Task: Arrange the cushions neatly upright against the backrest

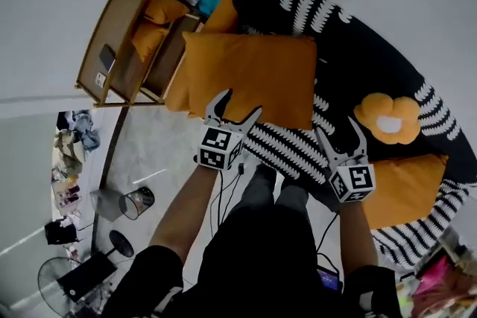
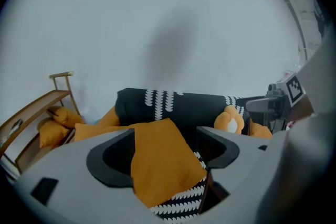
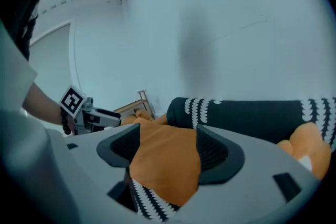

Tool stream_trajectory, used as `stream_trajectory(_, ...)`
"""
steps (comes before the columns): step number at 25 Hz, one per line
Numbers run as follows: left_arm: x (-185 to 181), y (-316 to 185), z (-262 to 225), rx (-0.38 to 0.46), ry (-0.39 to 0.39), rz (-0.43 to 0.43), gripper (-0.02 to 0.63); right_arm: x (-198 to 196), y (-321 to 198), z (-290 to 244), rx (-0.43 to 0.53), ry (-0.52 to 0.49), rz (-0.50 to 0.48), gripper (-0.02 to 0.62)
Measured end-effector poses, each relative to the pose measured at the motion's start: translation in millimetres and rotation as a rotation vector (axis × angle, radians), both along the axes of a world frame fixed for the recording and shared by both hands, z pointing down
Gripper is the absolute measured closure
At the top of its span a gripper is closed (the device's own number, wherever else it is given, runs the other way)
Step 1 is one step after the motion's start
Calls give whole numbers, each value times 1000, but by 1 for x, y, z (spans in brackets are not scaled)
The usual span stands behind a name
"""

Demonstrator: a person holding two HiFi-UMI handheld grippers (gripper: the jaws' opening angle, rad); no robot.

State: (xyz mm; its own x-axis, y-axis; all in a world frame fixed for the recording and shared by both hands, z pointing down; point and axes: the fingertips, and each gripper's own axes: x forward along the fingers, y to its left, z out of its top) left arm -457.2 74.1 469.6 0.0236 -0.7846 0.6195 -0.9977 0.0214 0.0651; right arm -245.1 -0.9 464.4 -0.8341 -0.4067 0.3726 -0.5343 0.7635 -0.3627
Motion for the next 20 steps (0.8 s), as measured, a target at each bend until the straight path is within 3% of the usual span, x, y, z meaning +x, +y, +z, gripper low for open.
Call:
stream_trajectory(3,-15,30,-13,18,7,-112,224,-13,-5,2,-90,-48,17,250)
stream_trajectory(7,-31,68,-20,31,62,-285,224,-46,7,-10,-1,18,-117,250)
stream_trajectory(10,-35,80,-3,22,89,-360,224,-56,2,-2,-17,26,-162,250)
stream_trajectory(15,-68,79,36,-9,71,-403,224,-76,-23,65,-46,86,-159,247)
stream_trajectory(18,-93,80,49,-49,47,-388,224,-81,-29,91,10,150,-162,249)
stream_trajectory(20,-113,76,56,-70,19,-365,224,-84,-36,114,-2,188,-143,249)
